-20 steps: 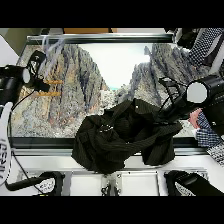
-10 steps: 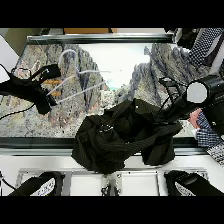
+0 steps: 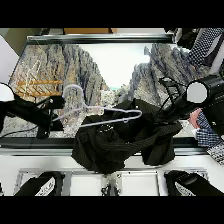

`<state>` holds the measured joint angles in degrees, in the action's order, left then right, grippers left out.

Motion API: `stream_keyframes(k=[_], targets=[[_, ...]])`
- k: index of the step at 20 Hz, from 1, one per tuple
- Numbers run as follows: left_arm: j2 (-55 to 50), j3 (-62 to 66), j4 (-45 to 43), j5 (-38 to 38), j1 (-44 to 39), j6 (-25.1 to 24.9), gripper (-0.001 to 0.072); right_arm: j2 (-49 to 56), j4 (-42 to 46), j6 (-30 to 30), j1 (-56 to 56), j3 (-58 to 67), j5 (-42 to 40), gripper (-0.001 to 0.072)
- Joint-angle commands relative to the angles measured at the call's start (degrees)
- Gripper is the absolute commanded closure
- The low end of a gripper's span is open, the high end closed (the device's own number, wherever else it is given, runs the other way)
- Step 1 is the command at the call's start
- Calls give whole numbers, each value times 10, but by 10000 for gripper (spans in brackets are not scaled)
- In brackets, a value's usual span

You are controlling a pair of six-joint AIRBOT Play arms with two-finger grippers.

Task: Fold the clothes and pants, and hang the long-sleeved shirts on hangers.

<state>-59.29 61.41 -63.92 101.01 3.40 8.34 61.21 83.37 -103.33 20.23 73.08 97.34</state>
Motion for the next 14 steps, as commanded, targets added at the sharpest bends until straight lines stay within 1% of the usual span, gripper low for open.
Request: stream_keyframes(k=[1,4,7,9,11,14], targets=[[8,-72,28,-9,-1,-22,691,0,0,0,0,0,0,689],[5,-112,25,-59,-49,-22,691,0,0,0,0,0,0,690],[-33,-111,26,-83,-95,-21,691,0,0,0,0,0,0,689],[-71,-85,27,-87,-117,-19,693,0,0,0,0,0,0,689],[-107,-52,27,-86,-134,-5,693,0,0,1,0,0,13,689],[-142,-20,29,-87,-156,1,693,0,0,21,-1,22,43,689]])
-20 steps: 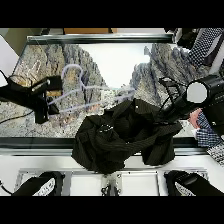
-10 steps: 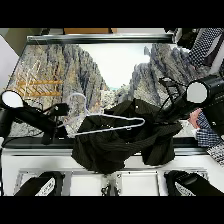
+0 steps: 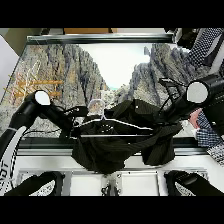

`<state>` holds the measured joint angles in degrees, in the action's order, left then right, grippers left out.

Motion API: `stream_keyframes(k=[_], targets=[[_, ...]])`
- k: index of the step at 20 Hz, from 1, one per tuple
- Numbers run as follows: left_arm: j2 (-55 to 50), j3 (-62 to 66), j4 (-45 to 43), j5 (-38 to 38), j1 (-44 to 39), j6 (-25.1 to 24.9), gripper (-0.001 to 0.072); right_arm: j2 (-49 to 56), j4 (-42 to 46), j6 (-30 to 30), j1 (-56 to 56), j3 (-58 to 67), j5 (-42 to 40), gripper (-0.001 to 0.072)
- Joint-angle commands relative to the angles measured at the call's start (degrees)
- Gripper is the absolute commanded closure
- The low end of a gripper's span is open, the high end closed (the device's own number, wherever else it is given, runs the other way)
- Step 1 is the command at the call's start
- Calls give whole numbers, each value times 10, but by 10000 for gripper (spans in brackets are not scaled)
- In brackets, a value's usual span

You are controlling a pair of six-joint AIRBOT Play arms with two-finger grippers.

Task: Fold the clothes and pants, and hang the long-sleeved shirts on hangers.

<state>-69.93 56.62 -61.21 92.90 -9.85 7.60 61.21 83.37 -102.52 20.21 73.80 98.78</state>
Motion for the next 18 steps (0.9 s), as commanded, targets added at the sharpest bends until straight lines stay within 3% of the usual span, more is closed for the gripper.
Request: stream_keyframes(k=[1,5,12,18], targets=[[-45,38,16,-8,-27,8,693,2,1,14,-1,31,45,690],[-66,60,86,-37,-27,8,693,9,0,14,0,99,69,690],[-66,59,89,-57,-29,8,693,34,0,5,14,180,64,691],[-66,59,89,-60,-29,8,692,54,-1,-21,98,186,-18,690]])
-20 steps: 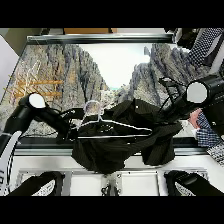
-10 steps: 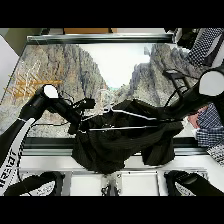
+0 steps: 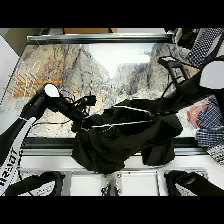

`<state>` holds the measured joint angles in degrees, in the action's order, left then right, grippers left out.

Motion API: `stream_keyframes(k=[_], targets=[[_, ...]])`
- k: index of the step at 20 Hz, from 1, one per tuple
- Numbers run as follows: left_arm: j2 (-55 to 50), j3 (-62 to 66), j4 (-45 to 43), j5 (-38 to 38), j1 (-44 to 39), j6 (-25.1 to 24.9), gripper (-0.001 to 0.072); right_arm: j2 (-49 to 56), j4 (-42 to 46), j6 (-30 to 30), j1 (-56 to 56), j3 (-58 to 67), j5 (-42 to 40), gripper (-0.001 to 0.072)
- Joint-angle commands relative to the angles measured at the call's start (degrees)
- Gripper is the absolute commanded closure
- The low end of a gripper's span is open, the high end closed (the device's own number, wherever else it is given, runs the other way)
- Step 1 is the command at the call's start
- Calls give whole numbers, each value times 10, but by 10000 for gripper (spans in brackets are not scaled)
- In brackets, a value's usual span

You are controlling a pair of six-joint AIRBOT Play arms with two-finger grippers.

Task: Fold the clothes and pants, and hang the long-sleeved shirts on hangers.

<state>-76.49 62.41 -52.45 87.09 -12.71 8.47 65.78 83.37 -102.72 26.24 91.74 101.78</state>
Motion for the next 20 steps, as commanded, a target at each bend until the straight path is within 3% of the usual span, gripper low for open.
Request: stream_keyframes(k=[1,5,20], targets=[[0,1,1,-2,0,-1,693,12,-3,-28,52,9,-61,691],[0,1,1,-7,0,-1,693,43,-48,-44,101,34,-111,691],[0,1,1,-12,0,-1,692,108,-67,-70,165,66,-232,689]])
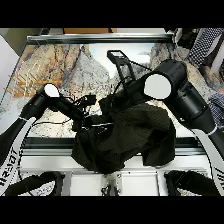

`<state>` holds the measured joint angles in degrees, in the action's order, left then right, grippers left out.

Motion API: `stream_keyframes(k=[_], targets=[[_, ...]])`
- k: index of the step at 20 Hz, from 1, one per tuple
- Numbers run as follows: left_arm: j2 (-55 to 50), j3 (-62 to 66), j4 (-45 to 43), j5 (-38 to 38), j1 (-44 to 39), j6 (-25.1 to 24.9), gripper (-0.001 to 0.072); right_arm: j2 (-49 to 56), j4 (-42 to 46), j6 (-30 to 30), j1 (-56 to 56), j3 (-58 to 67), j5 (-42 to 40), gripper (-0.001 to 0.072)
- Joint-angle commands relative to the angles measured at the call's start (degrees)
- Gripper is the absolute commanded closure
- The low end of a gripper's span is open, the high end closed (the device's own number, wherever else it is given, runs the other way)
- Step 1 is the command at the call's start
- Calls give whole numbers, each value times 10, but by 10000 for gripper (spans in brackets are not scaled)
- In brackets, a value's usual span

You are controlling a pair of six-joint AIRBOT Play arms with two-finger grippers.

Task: Fold the clothes and pants, and hang the long-sleeved shirts on hangers.

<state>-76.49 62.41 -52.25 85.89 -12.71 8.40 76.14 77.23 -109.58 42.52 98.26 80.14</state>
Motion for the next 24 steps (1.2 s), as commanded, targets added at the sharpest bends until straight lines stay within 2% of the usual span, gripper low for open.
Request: stream_keyframes(k=[1,4,6,9,15,17,22,24], targets=[[0,1,-1,0,0,0,693,4,-5,-1,3,1,-15,689],[0,1,-1,0,0,0,692,4,-6,-1,3,1,-15,656],[0,1,-1,0,0,0,692,4,-17,2,2,1,-16,330],[0,1,-1,0,0,0,692,0,-54,18,1,1,-12,315],[0,1,-1,0,0,0,692,-35,-56,85,-21,15,39,296],[0,1,-1,0,0,0,692,-49,-84,137,-46,16,71,41],[0,1,-1,0,0,0,692,-65,-202,291,-189,16,187,42],[0,1,-1,0,0,0,692,-65,-225,309,-229,16,192,42]])
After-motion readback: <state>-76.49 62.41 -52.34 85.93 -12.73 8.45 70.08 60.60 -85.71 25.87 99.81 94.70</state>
